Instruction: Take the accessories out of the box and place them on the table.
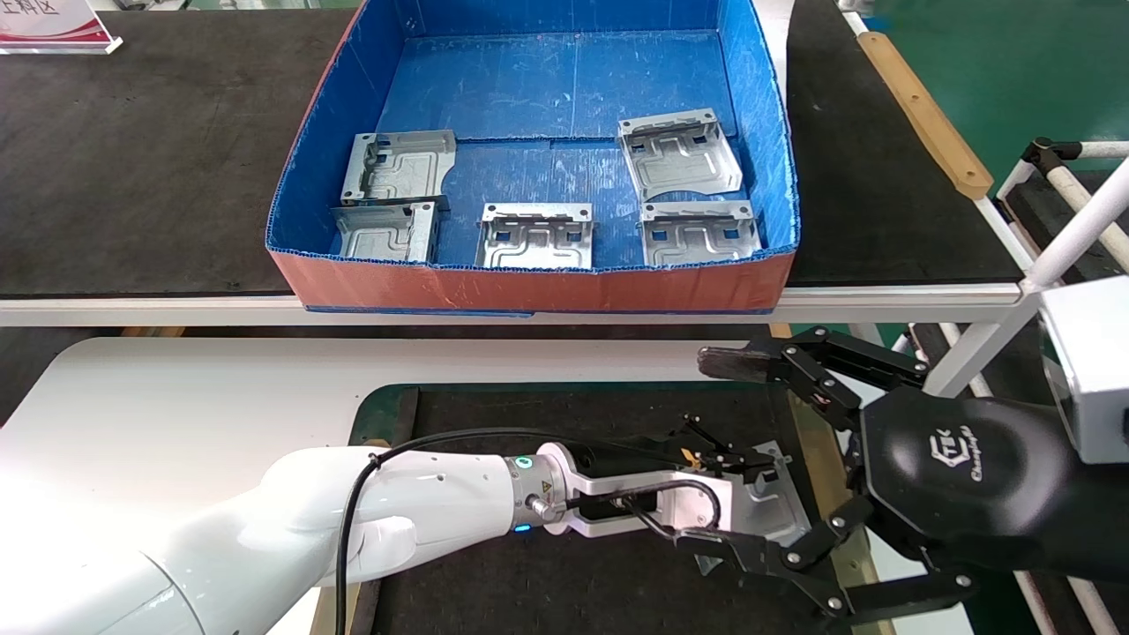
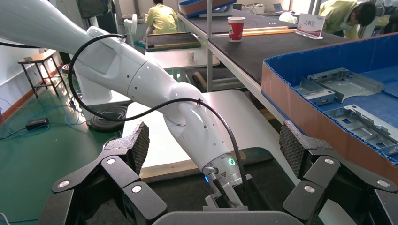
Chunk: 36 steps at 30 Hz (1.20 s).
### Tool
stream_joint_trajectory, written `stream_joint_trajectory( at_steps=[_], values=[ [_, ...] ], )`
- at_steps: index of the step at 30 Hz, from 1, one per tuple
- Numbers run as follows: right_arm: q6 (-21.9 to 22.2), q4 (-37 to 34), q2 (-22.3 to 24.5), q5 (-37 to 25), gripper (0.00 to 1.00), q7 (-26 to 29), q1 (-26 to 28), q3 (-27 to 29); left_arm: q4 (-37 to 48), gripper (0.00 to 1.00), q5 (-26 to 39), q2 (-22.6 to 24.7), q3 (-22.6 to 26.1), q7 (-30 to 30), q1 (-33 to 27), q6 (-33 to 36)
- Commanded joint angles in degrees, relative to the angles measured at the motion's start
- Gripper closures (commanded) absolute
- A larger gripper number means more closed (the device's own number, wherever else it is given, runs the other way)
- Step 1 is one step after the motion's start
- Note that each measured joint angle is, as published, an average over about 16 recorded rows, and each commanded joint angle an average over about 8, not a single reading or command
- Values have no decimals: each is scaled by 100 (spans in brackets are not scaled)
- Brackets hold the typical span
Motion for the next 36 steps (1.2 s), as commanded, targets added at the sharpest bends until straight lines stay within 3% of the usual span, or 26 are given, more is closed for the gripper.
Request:
stream_joint_trajectory(
  at_steps=[1, 36],
  values=[
    [0, 0, 0, 0, 0, 0, 0, 0, -2, 0, -22, 0, 16, 12, -2, 16],
    [0, 0, 0, 0, 0, 0, 0, 0, 1, 0, 34, -1, -29, -19, 9, -24]
  ],
)
